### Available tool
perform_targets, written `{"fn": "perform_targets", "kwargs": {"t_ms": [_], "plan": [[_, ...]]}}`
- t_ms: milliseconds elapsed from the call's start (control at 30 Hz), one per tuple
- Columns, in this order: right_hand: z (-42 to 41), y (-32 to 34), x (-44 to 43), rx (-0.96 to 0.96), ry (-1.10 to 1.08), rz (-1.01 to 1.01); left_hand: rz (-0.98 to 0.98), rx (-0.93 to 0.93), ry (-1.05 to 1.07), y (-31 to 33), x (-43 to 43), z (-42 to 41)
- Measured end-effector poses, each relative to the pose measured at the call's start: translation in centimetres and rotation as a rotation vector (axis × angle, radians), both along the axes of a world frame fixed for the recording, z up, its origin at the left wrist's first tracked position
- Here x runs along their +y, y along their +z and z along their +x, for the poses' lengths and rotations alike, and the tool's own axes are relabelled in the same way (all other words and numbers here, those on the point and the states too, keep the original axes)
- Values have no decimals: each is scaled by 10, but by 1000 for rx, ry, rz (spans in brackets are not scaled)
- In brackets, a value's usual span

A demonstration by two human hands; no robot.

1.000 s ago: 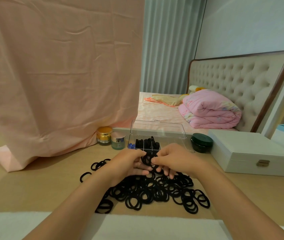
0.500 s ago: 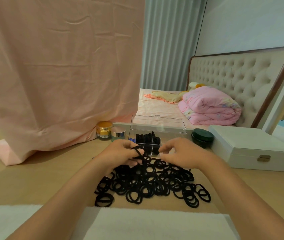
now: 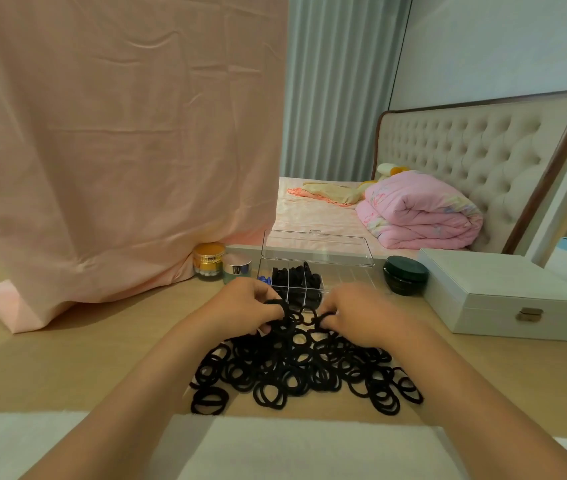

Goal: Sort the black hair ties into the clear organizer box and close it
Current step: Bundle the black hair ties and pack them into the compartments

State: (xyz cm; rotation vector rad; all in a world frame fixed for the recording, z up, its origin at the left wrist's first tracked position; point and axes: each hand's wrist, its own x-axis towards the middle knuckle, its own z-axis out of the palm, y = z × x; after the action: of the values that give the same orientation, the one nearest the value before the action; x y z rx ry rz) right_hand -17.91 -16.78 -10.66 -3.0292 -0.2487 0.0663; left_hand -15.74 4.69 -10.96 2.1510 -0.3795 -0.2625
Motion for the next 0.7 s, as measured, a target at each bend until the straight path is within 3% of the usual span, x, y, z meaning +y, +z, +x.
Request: {"fn": "perform_targets", "kwargs": {"t_ms": [200,267,400,567,633,700], "plan": [[-21,38,1,118,45,765,47,-73,79,0,-5,-3],[-22,35,13,176,65,910,18,-39,74,0,-9,-5],[-18,19,25,148,24,950,-164,134,13,3,-11,-7],[-17,17,23,102,-44,909,-455,402,-210,4,-4,-6],[-17,18,22,76,-67,868,-525,426,-246,3,-2,-4],[-16,18,22,57,-80,825,-430,326,-192,2,-3,-3]]}}
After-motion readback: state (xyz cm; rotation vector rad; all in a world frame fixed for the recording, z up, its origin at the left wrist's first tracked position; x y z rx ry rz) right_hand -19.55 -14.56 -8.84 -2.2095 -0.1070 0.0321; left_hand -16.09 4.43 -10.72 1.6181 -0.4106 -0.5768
